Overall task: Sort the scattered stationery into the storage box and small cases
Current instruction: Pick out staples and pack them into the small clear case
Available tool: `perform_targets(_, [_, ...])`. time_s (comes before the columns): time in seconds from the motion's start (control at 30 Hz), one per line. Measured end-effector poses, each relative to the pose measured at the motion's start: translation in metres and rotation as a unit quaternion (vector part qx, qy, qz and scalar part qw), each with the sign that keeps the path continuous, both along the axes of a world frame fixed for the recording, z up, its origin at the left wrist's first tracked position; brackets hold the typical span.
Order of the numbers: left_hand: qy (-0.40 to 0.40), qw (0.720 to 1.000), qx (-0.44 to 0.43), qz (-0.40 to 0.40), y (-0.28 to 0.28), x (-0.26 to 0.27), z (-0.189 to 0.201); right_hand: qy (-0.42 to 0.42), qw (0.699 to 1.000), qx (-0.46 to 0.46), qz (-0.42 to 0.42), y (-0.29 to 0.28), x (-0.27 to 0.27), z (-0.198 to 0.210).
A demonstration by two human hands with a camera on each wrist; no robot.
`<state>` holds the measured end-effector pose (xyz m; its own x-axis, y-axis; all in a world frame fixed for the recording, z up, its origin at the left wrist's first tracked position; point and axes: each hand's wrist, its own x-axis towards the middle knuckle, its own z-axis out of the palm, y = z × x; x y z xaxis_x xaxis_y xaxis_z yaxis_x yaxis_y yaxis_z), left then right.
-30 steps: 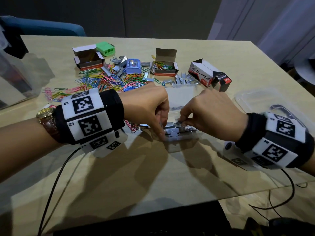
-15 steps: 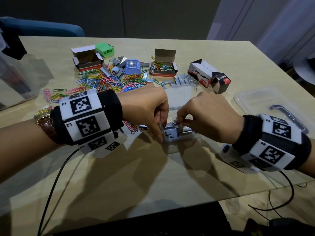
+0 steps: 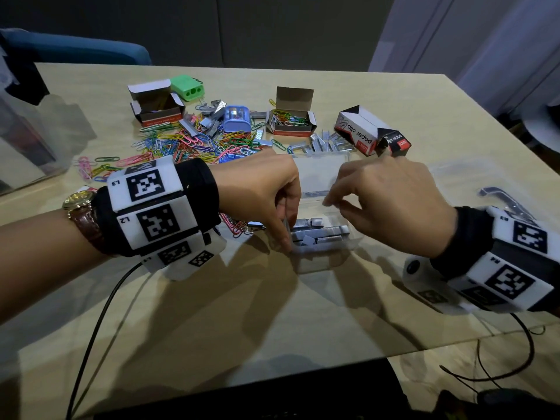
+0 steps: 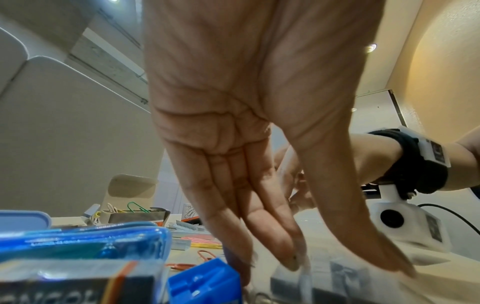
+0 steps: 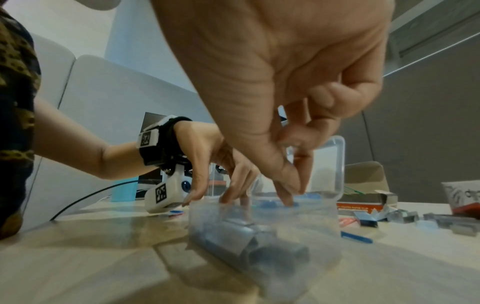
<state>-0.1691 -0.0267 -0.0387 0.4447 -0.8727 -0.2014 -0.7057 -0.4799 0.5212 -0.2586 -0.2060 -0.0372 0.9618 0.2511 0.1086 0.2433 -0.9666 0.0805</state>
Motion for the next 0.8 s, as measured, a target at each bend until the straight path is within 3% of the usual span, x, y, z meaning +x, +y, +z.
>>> perform_targets(0.33, [-0.002,1.0,0.005,-0.002,-0.003,0.0,0.0,0.104,0.994,-0.041,-0.005,0.005,-0.005,0.004])
perform_targets(0.5, [-0.001,1.0,0.0,-0.003,-0.002,-0.001,0.0,0.113,0.993,-0.02,-0.002,0.003,-0.005,0.001])
perform_targets(0.6, [0.005,1.0,0.001,-0.008,-0.001,-0.001,0.001,0.078,0.997,0.003,0.009,0.002,-0.003,0.002])
perform_targets(0.67, [0.008,1.0,0.006,-0.013,0.0,-0.001,0.002,0.052,0.997,0.046,0.047,0.0,0.0,0.006])
perform_targets(0.8, [-0.005,1.0,0.003,-0.017,0.003,-0.001,0.002,0.145,0.963,0.105,0.199,-0.001,0.012,0.013])
